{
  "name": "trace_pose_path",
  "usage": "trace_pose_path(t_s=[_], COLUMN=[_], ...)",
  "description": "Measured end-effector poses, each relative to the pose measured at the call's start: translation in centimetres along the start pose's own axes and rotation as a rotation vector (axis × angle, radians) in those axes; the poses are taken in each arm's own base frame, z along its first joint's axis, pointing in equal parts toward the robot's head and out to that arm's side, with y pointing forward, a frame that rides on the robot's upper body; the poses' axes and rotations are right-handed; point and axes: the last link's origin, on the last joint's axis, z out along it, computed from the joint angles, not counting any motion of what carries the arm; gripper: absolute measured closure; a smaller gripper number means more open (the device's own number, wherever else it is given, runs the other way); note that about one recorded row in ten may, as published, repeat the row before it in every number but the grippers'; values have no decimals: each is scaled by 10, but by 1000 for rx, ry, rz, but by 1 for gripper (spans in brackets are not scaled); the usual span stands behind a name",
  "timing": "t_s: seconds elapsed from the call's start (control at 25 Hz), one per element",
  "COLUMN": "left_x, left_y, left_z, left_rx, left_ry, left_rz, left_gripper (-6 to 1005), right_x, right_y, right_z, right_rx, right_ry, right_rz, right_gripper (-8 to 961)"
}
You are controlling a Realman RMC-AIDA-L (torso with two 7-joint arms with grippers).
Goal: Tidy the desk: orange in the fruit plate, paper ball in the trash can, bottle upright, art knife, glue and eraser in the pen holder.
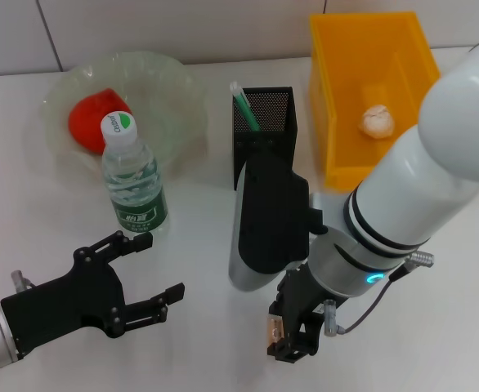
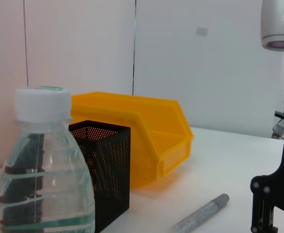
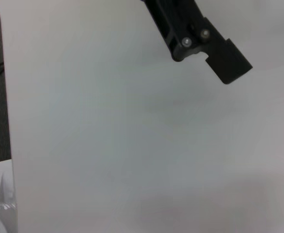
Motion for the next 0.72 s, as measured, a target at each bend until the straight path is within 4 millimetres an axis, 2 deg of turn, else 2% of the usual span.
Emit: trace_pose_path(t_s=[0.72], left_x=[0], left_y=[0], left_z=[0], left_rx=[1], left_ry=[-1], left_rz=[-1], left_gripper=[133], right_x=[-1], right_y=[1], right_z=[3], right_rx=[9], right_ry=[17], right_rz=[-21], right_gripper=[546])
